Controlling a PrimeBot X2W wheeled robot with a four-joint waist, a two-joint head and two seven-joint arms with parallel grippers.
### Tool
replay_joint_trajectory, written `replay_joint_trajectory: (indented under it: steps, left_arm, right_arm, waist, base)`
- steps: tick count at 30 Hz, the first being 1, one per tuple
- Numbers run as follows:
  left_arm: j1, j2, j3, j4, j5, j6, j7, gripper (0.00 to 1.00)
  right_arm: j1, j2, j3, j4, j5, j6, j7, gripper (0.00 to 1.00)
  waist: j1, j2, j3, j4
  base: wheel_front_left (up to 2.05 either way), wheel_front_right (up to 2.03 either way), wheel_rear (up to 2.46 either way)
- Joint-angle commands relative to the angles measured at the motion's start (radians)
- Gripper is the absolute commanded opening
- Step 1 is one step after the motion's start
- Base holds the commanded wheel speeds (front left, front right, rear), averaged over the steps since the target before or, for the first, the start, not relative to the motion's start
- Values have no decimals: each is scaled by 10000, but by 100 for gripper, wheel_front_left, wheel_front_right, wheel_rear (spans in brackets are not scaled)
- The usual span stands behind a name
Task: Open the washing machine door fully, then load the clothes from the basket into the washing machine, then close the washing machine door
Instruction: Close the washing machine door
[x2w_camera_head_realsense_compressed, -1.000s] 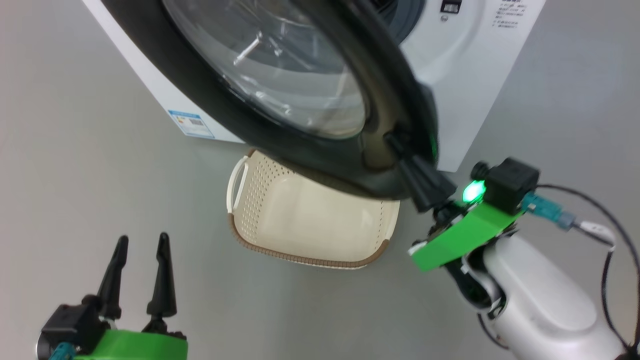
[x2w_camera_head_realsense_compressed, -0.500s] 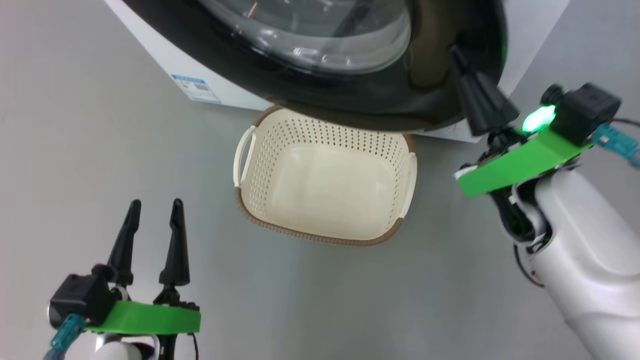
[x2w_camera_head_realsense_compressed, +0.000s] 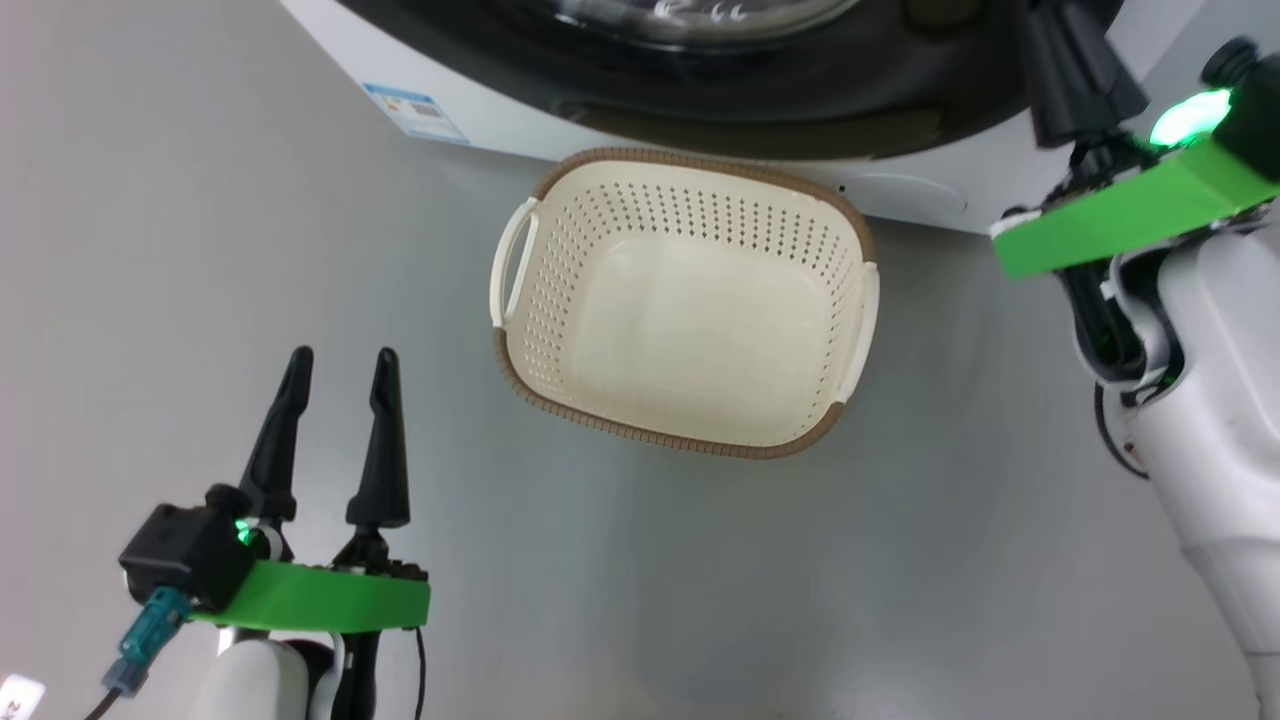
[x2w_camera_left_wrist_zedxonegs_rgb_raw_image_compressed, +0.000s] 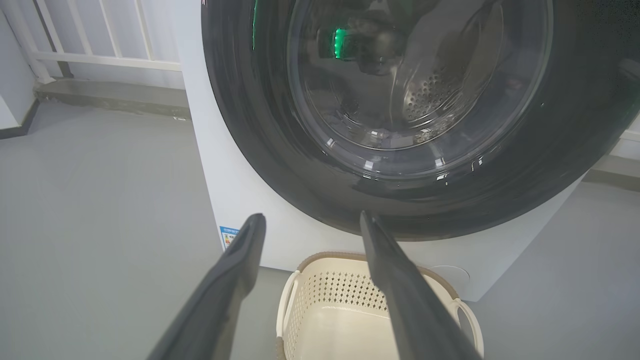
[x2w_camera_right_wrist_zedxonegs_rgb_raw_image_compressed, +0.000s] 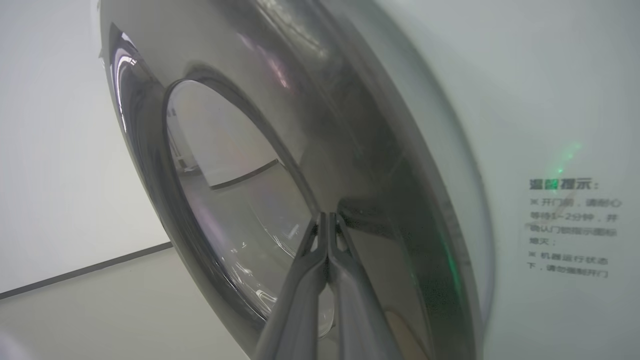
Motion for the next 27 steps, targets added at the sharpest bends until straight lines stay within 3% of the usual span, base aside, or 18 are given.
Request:
replay_joint_trajectory:
  steps: [1, 15, 25, 26, 27]
  left_arm:
    - [-176, 187, 279, -316, -85, 6, -63, 100]
    - [-512, 71, 93, -331, -159, 6, -63, 100]
    - [-342, 142, 255, -39, -70, 6, -63, 100]
    - [-309, 169, 277, -10, -66, 6, -63, 100]
    - [-274, 199, 301, 19, -63, 6, -63, 100]
  right_arm:
    - [-182, 33, -65, -161, -104, -2, -49, 0]
    - [-1167, 27, -987, 150, -558, -2, -49, 0]
    - [-484, 200, -542, 132, -433, -2, -49, 0]
    - [-369, 219, -484, 110, -407, -2, -49, 10]
    - [-246, 234, -424, 85, -396, -2, -49, 36]
  waist:
    - [-1, 0, 195, 126]
    - [-1, 0, 703, 484]
    - [-1, 0, 120, 256]
    - [-1, 0, 34, 213]
    - [-1, 0, -54, 166]
  base:
    - [0, 0, 0]
    - [0, 0, 0]
    - [0, 0, 0]
    - [0, 0, 0]
    - [0, 0, 0]
